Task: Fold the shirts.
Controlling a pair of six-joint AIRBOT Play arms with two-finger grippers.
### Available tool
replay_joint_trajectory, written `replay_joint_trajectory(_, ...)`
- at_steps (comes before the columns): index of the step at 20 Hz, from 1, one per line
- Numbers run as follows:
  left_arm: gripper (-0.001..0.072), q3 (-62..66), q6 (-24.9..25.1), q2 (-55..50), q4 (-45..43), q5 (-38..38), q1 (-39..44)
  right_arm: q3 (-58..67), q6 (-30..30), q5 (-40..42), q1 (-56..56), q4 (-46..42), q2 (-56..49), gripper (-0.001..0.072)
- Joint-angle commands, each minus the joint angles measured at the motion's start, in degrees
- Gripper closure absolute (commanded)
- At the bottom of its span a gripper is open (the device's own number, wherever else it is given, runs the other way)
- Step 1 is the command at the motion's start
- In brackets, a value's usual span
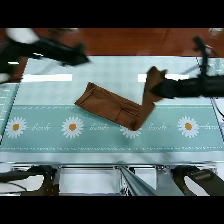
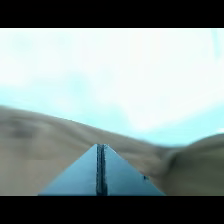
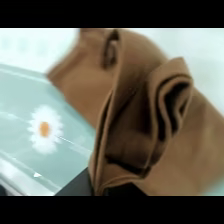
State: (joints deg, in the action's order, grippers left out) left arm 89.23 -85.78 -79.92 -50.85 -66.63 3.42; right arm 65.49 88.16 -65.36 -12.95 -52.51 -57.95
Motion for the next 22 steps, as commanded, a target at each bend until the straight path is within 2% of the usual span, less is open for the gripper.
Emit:
replay_joint_trajectory(1,0.0680,-8.4,2.7,17.5,-3.2,-2.0,-13.4,11.7,1.2,5.2,-10.9,0.1,-15.4,0.0681)
replay_joint_trajectory(4,0.0681,-23.7,5.2,32.9,-3.2,-1.4,-13.7,22.8,2.6,6.0,-15.6,0.0,-29.8,0.0681)
replay_joint_trajectory(7,0.0681,-40.8,3.5,44.2,-3.2,0.5,-9.7,28.7,4.0,9.7,-19.0,0.2,-40.5,0.0680)
replay_joint_trajectory(9,0.0681,-49.5,0.4,47.4,-3.1,3.1,-7.8,32.5,5.4,9.6,-20.5,0.4,-45.7,0.0680)
replay_joint_trajectory(12,0.0681,-56.4,0.0,46.9,-2.9,5.7,-5.2,37.2,7.1,9.5,-21.4,1.6,-51.4,0.0679)
replay_joint_trajectory(13,0.0681,-57.7,0.0,46.4,-2.9,7.1,-4.4,38.1,7.8,9.7,-21.4,1.7,-52.6,0.0507)
replay_joint_trajectory(14,0.0681,-58.6,0.0,45.9,-3.0,8.7,-3.8,39.1,6.6,9.0,-21.4,1.8,-53.3,0.0076)
replay_joint_trajectory(15,0.0681,-59.2,0.0,44.9,-3.0,10.1,-3.6,40.1,5.1,7.0,-20.6,0.2,-53.3,0.0072)
replay_joint_trajectory(16,0.0681,-59.2,0.0,43.4,-2.8,11.0,-3.5,41.6,6.3,3.2,-18.6,-1.6,-52.8,0.0073)
replay_joint_trajectory(18,0.0680,-59.2,0.0,41.0,-2.1,11.6,-3.5,44.0,5.8,-6.4,-12.9,-1.9,-49.8,0.0072)
replay_joint_trajectory(20,0.0680,-59.2,0.7,39.9,-2.1,11.3,-3.5,44.5,5.6,-17.2,-5.0,-5.8,-43.2,0.0074)
replay_joint_trajectory(21,0.0680,-59.2,0.7,39.9,-2.1,11.3,-3.5,44.4,4.3,-21.2,-1.8,-10.8,-39.3,0.0075)
replay_joint_trajectory(22,0.0680,-59.2,0.7,40.0,-2.1,11.1,-3.5,43.1,3.9,-23.2,1.1,-20.6,-34.4,0.0075)
